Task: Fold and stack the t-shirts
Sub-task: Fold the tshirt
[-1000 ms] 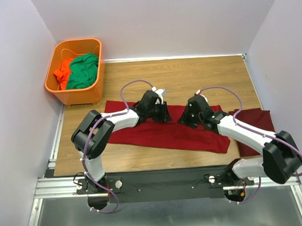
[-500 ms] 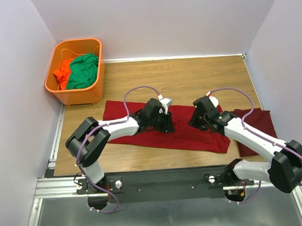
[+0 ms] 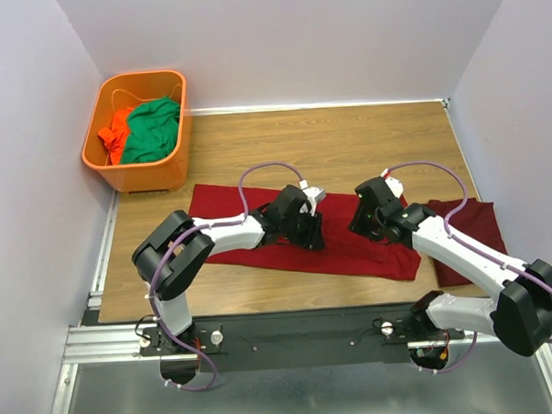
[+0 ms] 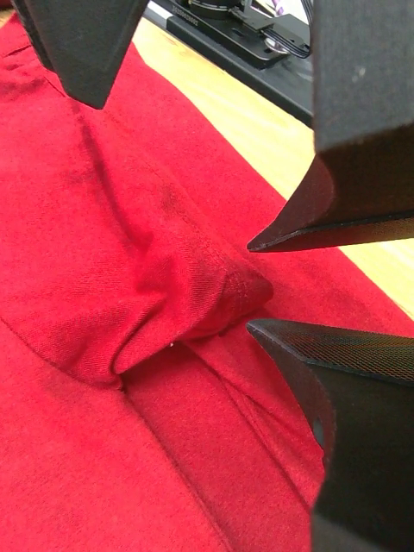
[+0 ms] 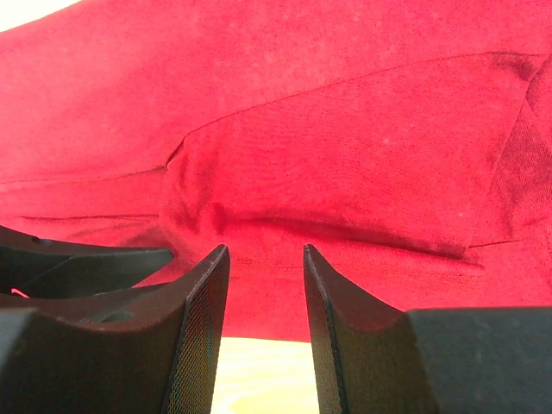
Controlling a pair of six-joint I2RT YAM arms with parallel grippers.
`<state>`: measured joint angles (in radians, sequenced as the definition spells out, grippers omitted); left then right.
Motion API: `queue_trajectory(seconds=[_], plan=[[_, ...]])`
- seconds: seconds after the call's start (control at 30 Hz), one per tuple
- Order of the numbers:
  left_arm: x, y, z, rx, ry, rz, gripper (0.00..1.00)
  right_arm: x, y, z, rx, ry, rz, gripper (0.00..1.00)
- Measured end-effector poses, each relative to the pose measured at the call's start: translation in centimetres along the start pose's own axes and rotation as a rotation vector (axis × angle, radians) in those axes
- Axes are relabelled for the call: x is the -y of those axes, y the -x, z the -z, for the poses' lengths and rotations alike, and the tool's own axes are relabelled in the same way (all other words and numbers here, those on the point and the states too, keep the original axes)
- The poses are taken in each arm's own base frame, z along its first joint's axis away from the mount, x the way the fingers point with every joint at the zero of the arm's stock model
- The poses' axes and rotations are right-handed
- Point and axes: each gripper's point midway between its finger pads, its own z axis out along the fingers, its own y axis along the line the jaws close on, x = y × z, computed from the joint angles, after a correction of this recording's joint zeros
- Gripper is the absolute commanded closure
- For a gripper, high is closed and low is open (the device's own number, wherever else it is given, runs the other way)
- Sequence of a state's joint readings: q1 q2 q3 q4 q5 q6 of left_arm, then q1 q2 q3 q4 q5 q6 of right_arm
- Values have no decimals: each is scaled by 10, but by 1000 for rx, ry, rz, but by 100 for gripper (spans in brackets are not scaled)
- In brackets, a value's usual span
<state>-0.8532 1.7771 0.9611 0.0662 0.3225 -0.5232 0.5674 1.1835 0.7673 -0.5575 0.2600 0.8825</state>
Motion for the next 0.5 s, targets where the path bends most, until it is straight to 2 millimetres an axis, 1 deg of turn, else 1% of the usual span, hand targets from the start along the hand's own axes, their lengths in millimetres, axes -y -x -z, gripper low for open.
queue_trajectory(seconds=[0.2,0.3,0.4,0.43,0.5], plan=[[3,0,-3,-4,-3,-6,60,2,-1,0,-4,-6,2,53],[4,-1,-7,-8,1,-9,63,3,-2,0,-8,-10,3,53],[3,-3,-9,-13,5,-9,74,3,-3,-1,-10,-14,5,53],[3,-3,-10,-14,6,-9,81,3,-3,-1,-11,-15,5,53],[2,-3,-10,-13,11,-7,88,3,-3,-1,-12,-16,5,53]])
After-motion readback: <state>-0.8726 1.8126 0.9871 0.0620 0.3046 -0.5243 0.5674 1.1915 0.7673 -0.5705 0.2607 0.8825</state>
